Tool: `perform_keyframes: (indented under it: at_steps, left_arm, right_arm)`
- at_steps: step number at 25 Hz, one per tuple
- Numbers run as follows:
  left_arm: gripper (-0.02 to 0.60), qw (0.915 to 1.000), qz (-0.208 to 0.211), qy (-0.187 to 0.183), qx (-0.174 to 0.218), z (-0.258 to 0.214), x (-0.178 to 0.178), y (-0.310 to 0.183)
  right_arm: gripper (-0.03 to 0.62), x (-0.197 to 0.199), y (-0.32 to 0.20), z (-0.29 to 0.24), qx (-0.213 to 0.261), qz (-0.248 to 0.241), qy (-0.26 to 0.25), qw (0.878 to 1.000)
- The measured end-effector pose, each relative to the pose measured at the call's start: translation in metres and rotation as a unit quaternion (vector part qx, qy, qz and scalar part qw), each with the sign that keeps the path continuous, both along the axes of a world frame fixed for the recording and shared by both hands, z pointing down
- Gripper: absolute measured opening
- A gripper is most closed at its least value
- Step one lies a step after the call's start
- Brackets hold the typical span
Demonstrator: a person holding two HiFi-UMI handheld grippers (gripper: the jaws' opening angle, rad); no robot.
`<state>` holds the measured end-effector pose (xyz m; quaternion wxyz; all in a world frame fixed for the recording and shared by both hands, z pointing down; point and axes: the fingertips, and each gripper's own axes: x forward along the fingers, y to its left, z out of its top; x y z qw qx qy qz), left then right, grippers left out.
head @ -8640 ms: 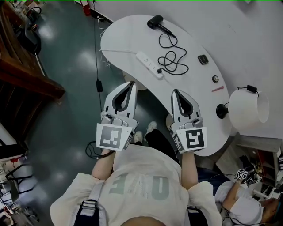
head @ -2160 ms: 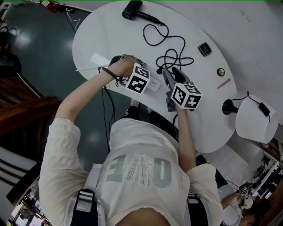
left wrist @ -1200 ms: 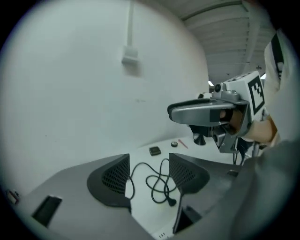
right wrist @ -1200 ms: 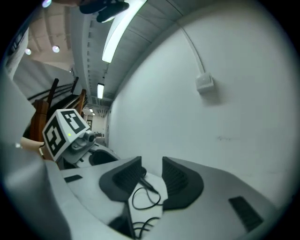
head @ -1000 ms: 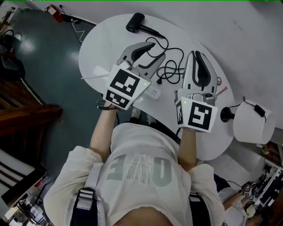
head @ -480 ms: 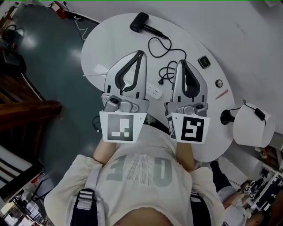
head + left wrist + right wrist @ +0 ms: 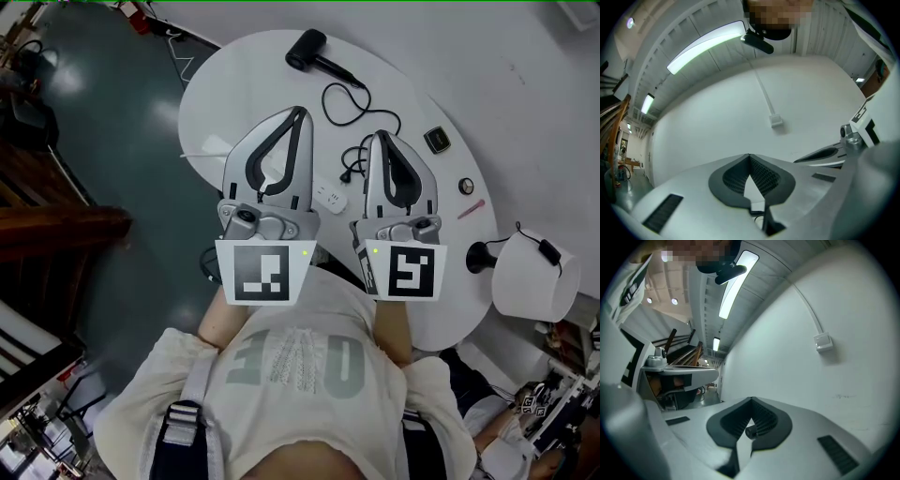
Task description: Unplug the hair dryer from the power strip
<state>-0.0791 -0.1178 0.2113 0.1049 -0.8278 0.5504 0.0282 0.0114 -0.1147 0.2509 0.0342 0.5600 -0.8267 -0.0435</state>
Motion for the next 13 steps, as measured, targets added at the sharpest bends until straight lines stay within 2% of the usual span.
perform_keyframes:
  at_steps: [3,8,13]
  left_arm:
    - [0.005,1.0000,0.003,-0.009,0.002,-0.0022,0.0014,0.0028]
    - [0.005,1.0000,0.004,0.006,0.005,-0.0068,0.0004,0.0023]
    - [0.005,1.0000,0.005,0.003,0.007,-0.0069,0.0005,0.0016]
  right_arm:
    - [0.003,-0.0043,0.0009,0.0007,-0.003,-0.008,0.003,1.000]
    - [0.003,-0.0070,0.0002,0.0001,-0.004,-0.011,0.002,1.000]
    - [0.003,-0.0072,0.0001,0.0014,-0.005,-0.010,-0.001,1.000]
